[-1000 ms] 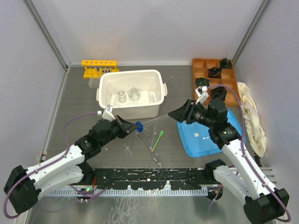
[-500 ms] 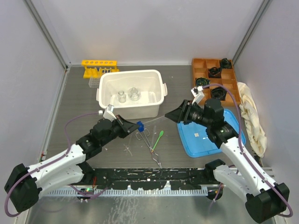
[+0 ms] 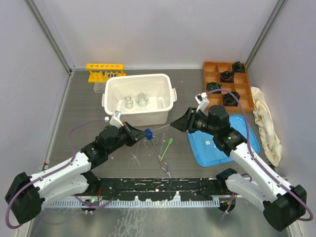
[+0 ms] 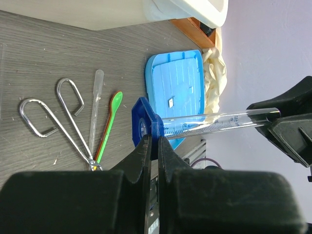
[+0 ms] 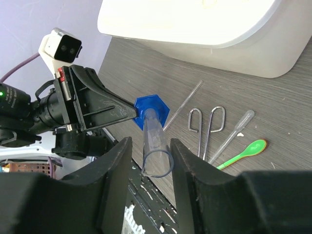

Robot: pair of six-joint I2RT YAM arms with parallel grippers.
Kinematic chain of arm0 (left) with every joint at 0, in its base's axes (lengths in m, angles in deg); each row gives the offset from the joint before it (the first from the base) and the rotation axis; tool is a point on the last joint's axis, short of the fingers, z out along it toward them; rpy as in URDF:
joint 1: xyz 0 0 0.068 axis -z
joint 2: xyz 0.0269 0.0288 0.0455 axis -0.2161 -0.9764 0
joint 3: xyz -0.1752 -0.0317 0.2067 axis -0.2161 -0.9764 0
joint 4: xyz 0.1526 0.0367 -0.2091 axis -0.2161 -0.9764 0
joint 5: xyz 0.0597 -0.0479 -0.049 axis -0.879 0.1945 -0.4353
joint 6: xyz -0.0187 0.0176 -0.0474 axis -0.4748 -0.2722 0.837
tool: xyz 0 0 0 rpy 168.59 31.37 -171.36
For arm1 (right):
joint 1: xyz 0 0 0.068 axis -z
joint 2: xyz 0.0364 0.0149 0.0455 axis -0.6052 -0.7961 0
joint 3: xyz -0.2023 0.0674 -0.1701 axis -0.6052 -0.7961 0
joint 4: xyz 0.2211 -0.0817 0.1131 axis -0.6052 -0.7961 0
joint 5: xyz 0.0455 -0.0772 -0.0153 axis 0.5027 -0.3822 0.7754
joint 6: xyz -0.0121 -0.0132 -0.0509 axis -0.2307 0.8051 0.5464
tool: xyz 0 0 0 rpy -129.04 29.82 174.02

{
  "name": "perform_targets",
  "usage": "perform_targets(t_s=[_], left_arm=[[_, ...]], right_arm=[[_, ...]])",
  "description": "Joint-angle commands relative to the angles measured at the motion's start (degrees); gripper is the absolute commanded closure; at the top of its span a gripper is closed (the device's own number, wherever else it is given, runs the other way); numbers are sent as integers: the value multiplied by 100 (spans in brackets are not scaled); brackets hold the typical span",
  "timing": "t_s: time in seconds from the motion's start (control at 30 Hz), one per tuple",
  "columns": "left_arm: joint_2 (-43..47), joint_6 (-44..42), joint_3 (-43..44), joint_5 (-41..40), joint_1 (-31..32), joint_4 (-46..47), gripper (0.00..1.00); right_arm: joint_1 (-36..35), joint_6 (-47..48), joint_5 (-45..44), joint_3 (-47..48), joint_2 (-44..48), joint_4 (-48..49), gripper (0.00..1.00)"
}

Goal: Organize the chemistry lab equipment
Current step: Place the chemistry item in the storage box.

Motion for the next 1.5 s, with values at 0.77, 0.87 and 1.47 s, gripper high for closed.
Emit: perform_targets(t_s=[0.77,0.87,1.47], left_arm=[[943,-2357,2011,-1057,-32,-2655,33],[810,-2906,2498,-1430,-33,-3122,36],[-3198,-3794,6817,466,-1840,-3946,37]], right_arm=[[-294,905,-1018,1286,-41,-1259,99],[-301,1189,-1195,1981,-325,-1713,99],[-328,2431,-2081,7164,-4077,-3378,99]])
